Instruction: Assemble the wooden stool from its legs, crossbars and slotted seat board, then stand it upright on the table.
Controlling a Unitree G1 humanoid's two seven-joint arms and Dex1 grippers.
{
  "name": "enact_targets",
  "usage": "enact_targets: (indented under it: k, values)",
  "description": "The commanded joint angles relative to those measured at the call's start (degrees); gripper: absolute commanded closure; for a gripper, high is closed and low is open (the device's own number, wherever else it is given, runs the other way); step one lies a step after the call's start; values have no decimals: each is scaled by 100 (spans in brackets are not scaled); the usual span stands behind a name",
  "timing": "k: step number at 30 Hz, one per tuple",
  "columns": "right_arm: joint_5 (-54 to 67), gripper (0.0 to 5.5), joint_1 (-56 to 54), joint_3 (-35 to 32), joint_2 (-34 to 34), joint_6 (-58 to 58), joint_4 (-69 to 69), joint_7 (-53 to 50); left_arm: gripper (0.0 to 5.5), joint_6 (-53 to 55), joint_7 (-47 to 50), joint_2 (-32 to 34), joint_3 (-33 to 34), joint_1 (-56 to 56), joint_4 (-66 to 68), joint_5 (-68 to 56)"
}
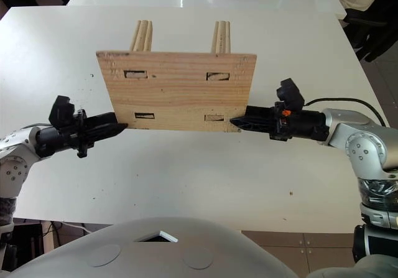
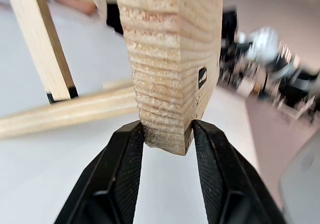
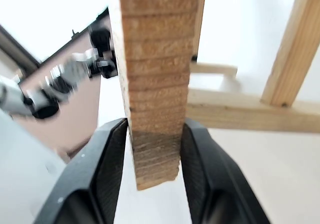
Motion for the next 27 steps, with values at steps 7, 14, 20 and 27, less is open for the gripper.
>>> enact_targets:
  k: [7, 14, 20, 27]
  values:
    - [4560, 401, -305, 392, 3047, -2102, -2802, -5441, 406, -1193, 5828, -1605, -786, -1153, -3328, -5257]
    - [4560, 419, -846, 276, 4379, -3531, -3430, -8109, 418, -1840, 7572, -2263, -864, -1267, -3630, -5254]
    - [4560, 419, -1084, 156, 4791, -3944, -3460, -9774, 418, -2024, 8568, -2418, -839, -1208, -3522, -5213]
    - [4559, 419, -606, 168, 4897, -3596, -2903, -10446, 418, -2183, 9109, -2902, -899, -856, -3094, -4583]
